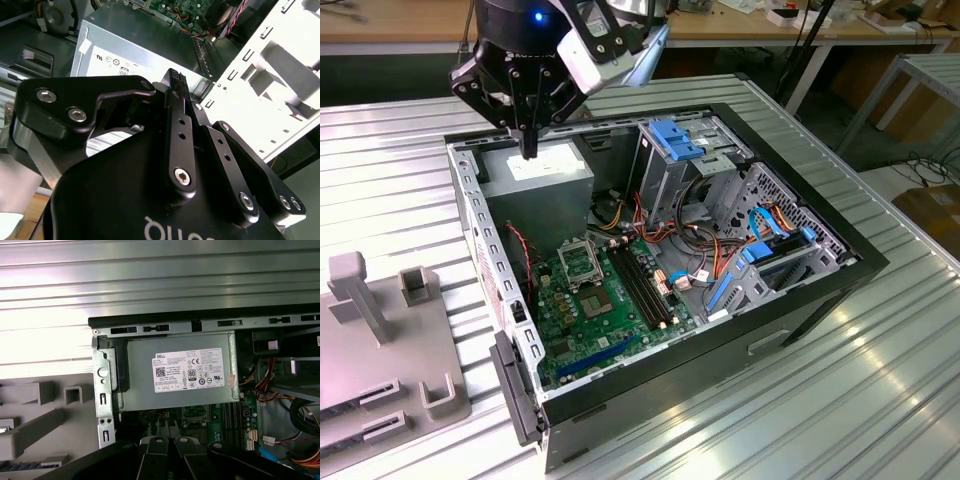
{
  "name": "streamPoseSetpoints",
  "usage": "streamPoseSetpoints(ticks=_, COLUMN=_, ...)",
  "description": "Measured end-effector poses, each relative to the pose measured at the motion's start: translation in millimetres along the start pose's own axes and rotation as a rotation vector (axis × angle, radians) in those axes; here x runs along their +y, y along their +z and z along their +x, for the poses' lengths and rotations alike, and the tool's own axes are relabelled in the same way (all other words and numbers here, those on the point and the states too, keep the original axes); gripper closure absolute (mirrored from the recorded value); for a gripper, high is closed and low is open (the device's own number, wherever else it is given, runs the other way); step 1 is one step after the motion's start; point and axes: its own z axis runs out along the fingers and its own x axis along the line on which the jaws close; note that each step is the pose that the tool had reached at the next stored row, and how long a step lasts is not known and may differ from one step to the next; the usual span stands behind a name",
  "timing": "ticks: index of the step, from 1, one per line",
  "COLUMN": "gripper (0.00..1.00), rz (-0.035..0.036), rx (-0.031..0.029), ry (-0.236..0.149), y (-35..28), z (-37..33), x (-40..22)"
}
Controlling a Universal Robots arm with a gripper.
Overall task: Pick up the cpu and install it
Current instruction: 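Reach for the cpu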
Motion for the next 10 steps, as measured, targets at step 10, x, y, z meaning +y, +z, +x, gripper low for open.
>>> streamPoseSetpoints(ticks=10, gripper=0.89, rz=0.0002, rx=0.0024, ry=0.0, y=0.0, z=4.2, x=-0.3)
